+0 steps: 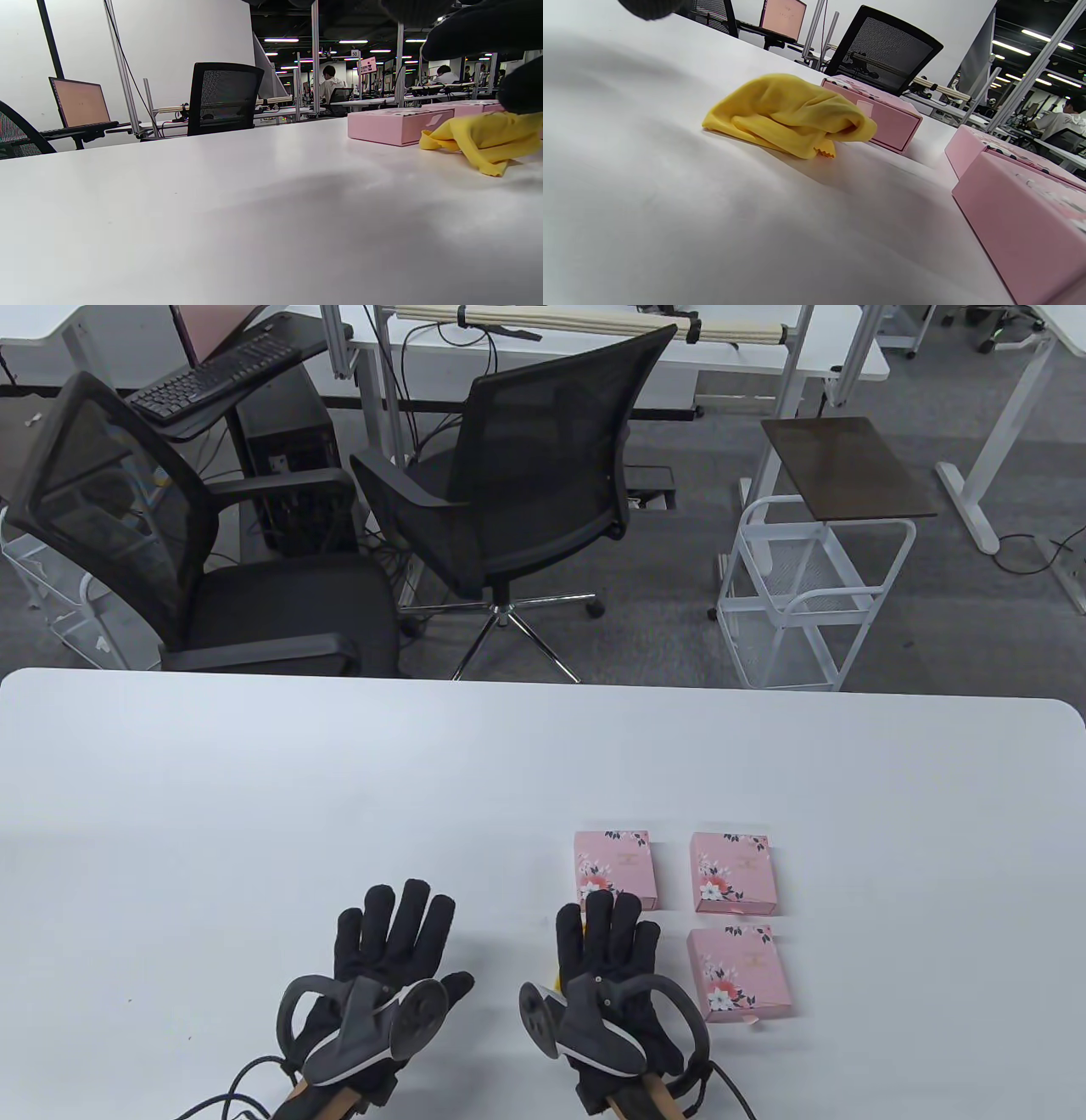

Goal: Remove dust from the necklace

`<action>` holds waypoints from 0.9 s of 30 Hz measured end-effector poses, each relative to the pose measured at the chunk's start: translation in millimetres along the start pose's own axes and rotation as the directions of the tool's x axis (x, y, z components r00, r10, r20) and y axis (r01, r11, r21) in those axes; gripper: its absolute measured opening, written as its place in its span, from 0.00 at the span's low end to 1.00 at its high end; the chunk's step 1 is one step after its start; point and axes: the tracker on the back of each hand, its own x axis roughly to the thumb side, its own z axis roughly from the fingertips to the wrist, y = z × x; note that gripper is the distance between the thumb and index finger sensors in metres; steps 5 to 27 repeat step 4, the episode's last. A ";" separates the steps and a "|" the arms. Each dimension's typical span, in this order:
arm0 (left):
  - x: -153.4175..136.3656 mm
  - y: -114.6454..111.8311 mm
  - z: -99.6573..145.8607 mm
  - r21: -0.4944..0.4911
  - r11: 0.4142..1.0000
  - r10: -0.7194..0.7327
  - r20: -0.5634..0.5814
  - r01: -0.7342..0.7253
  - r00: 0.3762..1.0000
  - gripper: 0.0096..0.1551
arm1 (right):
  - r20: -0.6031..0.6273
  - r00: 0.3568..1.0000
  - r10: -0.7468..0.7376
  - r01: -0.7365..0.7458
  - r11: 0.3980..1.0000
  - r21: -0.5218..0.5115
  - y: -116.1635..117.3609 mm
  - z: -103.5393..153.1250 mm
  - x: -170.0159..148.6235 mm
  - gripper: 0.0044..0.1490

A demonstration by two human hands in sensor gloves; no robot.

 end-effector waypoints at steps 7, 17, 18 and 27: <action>-2.1 -1.1 -1.0 -0.009 1.000 0.003 -0.011 -0.003 1.000 0.48 | -0.002 1.000 -0.004 0.004 1.000 0.019 3.0 -1.5 0.6 0.60; -2.1 -1.1 -1.0 -0.009 1.000 0.003 -0.011 -0.003 1.000 0.48 | -0.002 1.000 -0.004 0.004 1.000 0.019 3.0 -1.5 0.6 0.60; -2.1 -1.1 -1.0 -0.009 1.000 0.003 -0.011 -0.003 1.000 0.48 | -0.002 1.000 -0.004 0.004 1.000 0.019 3.0 -1.5 0.6 0.60; -2.1 -1.1 -1.0 -0.009 1.000 0.003 -0.011 -0.003 1.000 0.48 | -0.002 1.000 -0.004 0.004 1.000 0.019 3.0 -1.5 0.6 0.60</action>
